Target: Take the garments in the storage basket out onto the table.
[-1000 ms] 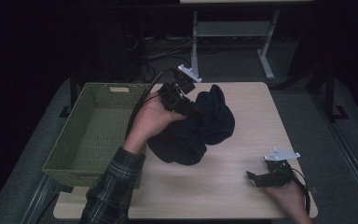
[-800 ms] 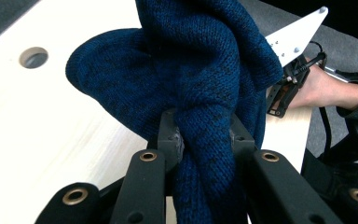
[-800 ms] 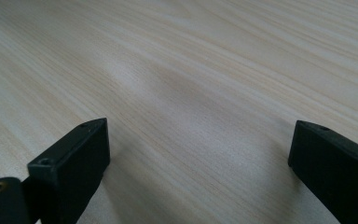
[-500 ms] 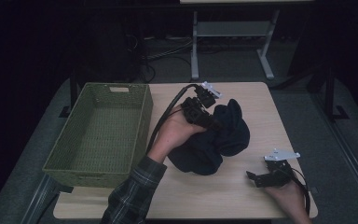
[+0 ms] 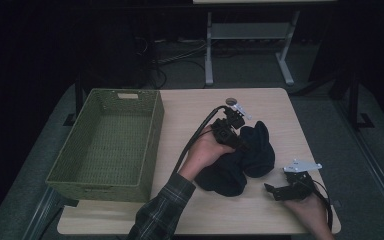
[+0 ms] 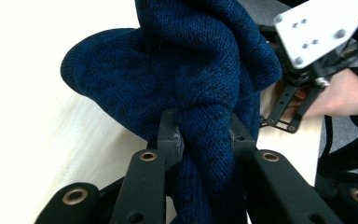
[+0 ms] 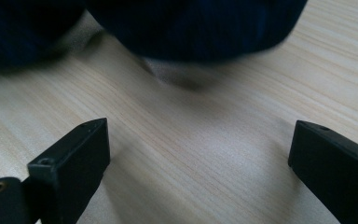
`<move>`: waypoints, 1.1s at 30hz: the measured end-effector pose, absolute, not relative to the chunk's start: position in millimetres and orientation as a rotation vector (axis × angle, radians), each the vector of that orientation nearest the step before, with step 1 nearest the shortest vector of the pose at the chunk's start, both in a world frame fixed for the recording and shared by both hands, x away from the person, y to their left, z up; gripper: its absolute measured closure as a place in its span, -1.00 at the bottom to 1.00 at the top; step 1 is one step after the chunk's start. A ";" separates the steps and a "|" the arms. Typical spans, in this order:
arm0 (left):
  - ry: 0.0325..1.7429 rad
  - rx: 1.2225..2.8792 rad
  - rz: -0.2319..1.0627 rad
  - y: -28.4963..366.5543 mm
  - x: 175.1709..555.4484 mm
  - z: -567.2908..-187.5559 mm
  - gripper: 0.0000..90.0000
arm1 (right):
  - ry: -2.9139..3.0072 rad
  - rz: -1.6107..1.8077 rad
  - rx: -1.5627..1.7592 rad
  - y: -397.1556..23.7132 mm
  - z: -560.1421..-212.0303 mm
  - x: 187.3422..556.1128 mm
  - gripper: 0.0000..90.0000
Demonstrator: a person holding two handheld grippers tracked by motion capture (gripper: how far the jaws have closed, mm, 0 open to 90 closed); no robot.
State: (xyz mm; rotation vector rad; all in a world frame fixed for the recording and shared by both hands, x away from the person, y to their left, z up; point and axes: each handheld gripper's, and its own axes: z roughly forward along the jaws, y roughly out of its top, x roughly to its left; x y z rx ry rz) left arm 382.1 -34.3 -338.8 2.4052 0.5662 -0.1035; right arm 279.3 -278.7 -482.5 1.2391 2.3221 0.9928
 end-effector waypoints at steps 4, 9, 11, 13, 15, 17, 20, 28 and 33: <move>0.594 2.393 -0.115 -37.0 388.4 -353.2 0.64 | 2.320 0.991 1.234 -278.8 -482.7 279.4 -0.89; 0.636 2.409 -0.090 -37.0 394.8 -367.4 0.63 | 2.325 0.991 1.236 -278.7 -482.7 279.6 -0.89; 0.655 2.422 -0.076 -36.5 397.5 -373.6 0.63 | 2.323 0.992 1.243 -278.4 -482.5 279.3 -0.89; 0.670 2.433 -0.077 -36.0 400.4 -380.5 0.63 | 2.324 0.990 1.240 -278.5 -482.5 279.4 -0.89; 0.690 2.444 -0.064 -35.7 402.8 -387.8 0.63 | 2.324 0.990 1.239 -278.5 -482.6 279.5 -0.89; 0.711 2.450 -0.057 -34.6 405.6 -394.9 0.64 | 2.324 0.993 1.236 -278.6 -482.6 279.5 -0.89; 0.740 2.470 -0.031 -31.9 411.1 -404.4 0.64 | 2.324 0.993 1.234 -278.6 -482.7 279.6 -0.89; 0.799 2.528 -0.008 -29.7 420.7 -428.9 0.65 | 2.326 0.990 1.234 -278.6 -482.7 279.6 -0.89; 0.815 2.529 -0.031 -27.4 422.4 -441.4 0.62 | 2.326 0.991 1.237 -278.5 -482.6 279.5 -0.89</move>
